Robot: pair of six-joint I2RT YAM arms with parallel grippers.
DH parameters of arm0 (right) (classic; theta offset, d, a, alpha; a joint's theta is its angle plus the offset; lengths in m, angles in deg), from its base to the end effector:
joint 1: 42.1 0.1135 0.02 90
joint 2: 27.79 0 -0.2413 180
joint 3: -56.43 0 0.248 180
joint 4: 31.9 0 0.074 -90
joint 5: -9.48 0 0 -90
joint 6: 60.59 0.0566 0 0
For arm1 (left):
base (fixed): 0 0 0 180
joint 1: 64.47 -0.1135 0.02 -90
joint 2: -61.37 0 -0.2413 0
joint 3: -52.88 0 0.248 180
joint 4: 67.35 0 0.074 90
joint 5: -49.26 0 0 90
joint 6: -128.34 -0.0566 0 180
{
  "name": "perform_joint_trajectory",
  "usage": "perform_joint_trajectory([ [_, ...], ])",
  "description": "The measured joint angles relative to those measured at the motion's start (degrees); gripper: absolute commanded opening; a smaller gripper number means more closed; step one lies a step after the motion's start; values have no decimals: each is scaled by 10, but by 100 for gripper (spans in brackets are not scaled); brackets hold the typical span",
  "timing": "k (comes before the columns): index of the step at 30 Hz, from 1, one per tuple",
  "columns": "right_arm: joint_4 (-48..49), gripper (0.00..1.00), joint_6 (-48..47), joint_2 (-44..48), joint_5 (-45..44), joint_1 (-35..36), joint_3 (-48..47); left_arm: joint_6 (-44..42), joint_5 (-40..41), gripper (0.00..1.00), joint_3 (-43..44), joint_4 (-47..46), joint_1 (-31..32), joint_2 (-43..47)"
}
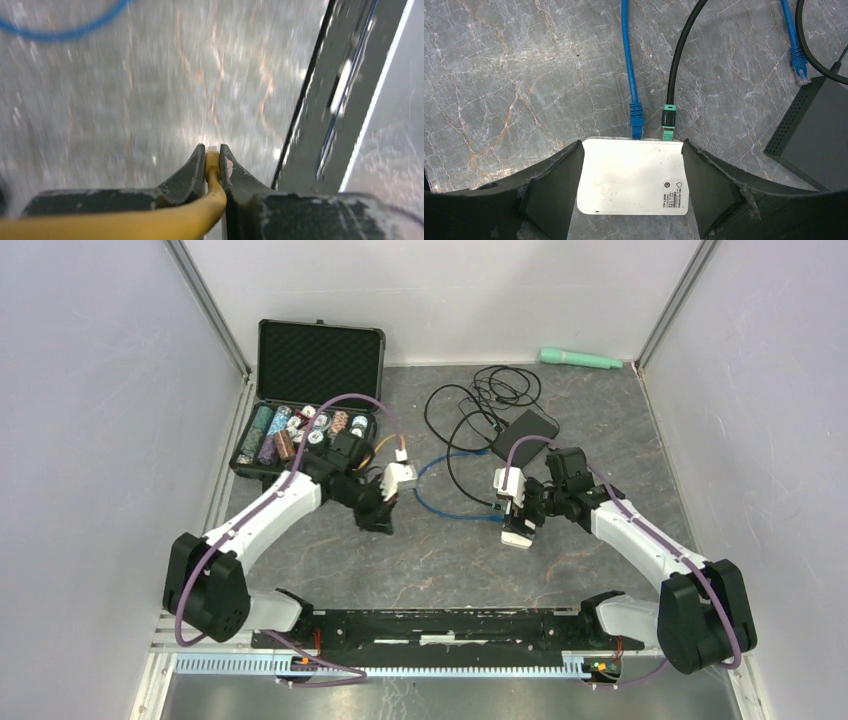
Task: Pull the plug from the switch port
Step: Place the connector at the center of the board.
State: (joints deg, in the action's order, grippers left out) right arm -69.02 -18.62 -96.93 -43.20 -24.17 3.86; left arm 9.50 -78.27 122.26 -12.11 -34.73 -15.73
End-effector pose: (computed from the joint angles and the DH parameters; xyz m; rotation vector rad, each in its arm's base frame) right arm 0.2199 0.1072 0.1724 -1.4761 1.8035 0.5582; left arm 0.2138 -0.1619 0.2095 1.4279 2.1201 -0.8703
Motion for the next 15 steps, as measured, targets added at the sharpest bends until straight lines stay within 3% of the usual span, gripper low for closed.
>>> perform_joint_trajectory([
  [6,3,79,0,0,-1,0,2,-249,59,5,12,275,-111,-14],
  [15,4,79,-2,-5,-10,0,10,-425,210,6,-59,388,-202,-65],
])
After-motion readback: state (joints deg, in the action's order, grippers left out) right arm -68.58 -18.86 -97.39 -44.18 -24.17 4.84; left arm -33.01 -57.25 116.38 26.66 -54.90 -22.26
